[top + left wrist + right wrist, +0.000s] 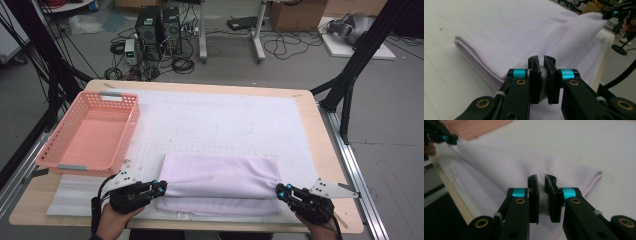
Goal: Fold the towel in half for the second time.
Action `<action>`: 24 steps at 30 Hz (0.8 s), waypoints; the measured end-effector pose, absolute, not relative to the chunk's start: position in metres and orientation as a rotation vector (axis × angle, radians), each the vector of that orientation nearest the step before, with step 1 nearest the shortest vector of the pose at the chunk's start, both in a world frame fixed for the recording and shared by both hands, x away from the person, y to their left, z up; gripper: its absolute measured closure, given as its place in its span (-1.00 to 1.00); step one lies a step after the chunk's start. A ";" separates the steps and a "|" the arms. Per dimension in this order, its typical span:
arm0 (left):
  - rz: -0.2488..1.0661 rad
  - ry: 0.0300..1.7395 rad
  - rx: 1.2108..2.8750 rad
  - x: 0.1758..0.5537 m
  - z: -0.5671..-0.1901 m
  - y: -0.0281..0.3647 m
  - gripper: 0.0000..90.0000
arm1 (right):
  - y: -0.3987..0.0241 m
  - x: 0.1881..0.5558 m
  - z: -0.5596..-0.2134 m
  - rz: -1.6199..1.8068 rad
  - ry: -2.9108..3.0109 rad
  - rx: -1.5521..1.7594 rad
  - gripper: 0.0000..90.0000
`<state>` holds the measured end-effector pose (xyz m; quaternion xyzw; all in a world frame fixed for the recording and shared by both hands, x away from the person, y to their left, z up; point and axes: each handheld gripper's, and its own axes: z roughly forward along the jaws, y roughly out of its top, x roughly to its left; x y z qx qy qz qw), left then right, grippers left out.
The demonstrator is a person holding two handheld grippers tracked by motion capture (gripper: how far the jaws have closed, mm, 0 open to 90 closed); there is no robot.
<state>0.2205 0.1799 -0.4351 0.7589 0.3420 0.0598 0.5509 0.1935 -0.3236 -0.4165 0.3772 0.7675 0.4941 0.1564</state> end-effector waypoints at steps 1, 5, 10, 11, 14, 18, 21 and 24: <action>0.129 0.814 1.791 0.222 -0.435 0.181 0.67 | -0.324 0.193 -0.418 1.395 2.228 1.085 0.78; 0.156 0.847 1.707 0.231 -0.432 0.187 -0.14 | -0.331 0.197 -0.423 1.384 2.213 1.187 0.17; 0.210 0.920 1.697 0.247 -0.434 0.189 -0.20 | -0.340 0.207 -0.422 1.367 2.042 1.288 -0.05; 0.218 0.938 1.690 0.250 -0.434 0.189 -0.23 | -0.340 0.210 -0.423 1.342 2.022 1.296 -0.08; 0.227 0.988 1.679 0.259 -0.435 0.185 -0.26 | -0.338 0.219 -0.424 1.289 1.983 1.320 -0.11; 0.261 1.020 1.710 0.273 -0.433 0.182 -0.28 | -0.334 0.230 -0.423 1.250 1.978 1.324 -0.11; 0.263 1.058 1.722 0.288 -0.433 0.179 -0.28 | -0.331 0.243 -0.422 1.204 1.972 1.326 -0.11; 0.249 1.108 1.740 0.303 -0.435 0.174 -0.28 | -0.325 0.262 -0.425 1.171 2.019 1.344 -0.03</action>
